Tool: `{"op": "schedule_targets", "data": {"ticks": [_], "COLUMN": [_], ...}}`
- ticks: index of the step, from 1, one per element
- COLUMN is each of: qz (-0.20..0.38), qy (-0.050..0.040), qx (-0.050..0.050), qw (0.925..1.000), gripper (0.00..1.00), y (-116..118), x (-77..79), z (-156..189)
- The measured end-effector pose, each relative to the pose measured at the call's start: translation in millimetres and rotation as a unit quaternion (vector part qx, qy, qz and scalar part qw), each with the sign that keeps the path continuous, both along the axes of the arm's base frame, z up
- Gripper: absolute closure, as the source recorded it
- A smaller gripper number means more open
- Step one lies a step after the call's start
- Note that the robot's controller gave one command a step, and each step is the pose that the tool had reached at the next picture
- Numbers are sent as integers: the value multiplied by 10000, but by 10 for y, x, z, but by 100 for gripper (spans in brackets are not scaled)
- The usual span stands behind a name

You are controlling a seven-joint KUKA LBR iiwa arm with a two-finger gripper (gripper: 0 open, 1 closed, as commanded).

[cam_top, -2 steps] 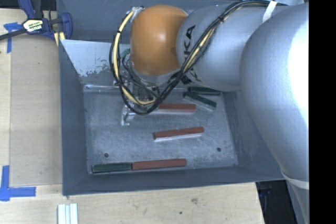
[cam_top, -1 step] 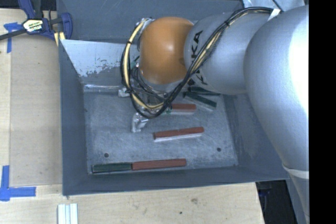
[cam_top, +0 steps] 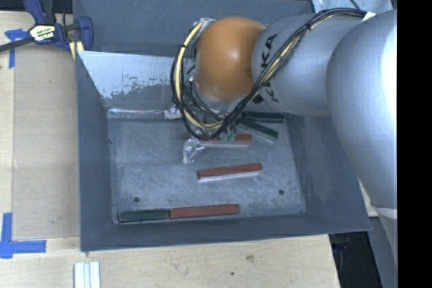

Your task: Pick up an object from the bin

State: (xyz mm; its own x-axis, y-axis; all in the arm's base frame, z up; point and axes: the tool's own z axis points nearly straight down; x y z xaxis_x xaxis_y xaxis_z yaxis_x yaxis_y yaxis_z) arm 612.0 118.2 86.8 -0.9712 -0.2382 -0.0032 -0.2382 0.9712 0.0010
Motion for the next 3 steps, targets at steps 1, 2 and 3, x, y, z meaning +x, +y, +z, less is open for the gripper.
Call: {"op": "schedule_targets", "data": {"ticks": [1,2,3], "qz": [-217,-346,-348], "qy": [4,-145,-144], "qx": [-8,26,26], "qw": [9998,9993,9993], "gripper": [0,100,100], "y": [-271,-946,-946], "x": [50,-174,-175], "z": [-20,-58,-58]}}
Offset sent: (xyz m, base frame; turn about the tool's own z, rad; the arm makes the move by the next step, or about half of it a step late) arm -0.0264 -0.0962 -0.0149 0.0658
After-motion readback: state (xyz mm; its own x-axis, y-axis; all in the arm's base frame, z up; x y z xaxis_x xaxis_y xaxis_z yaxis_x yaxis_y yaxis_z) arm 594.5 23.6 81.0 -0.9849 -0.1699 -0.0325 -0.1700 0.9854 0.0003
